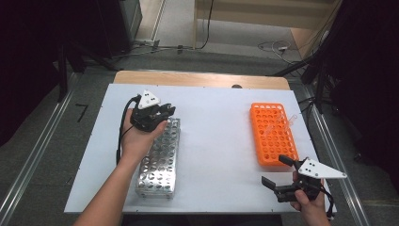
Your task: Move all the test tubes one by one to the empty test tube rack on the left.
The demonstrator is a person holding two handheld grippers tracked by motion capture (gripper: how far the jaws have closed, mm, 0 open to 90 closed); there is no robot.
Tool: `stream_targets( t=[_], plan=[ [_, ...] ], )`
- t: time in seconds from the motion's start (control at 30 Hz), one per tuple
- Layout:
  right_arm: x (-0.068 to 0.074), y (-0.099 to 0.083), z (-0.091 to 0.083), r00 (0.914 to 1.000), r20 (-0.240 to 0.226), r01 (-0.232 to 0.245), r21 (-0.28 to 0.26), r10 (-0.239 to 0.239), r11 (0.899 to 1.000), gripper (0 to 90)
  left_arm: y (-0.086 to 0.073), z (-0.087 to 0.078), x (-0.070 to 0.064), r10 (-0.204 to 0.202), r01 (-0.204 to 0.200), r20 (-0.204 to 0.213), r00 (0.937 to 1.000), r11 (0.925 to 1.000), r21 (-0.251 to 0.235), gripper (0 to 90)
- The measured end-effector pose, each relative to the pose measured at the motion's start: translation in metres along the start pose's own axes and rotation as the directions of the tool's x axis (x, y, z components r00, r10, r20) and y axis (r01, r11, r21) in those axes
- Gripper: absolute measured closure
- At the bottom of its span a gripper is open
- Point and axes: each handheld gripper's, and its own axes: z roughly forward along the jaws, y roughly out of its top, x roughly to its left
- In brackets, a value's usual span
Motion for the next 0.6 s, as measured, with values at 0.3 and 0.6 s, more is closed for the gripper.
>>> stream_targets(
  t=[0.3,0.6],
  plan=[
    [0.001,0.000,0.001,1.0000,-0.004,0.001,0.003,-0.001,1.000,0.0,-0.003,0.015,-0.001,0.020,-0.020,0.010,0.9998,0.9974,0.069,76.2],
    [0.000,0.000,0.002,1.0000,-0.005,0.003,0.004,-0.003,1.000,0.0,-0.007,0.026,0.001,0.005,-0.008,0.024,0.9997,0.9931,0.117,76.2]
  ],
)
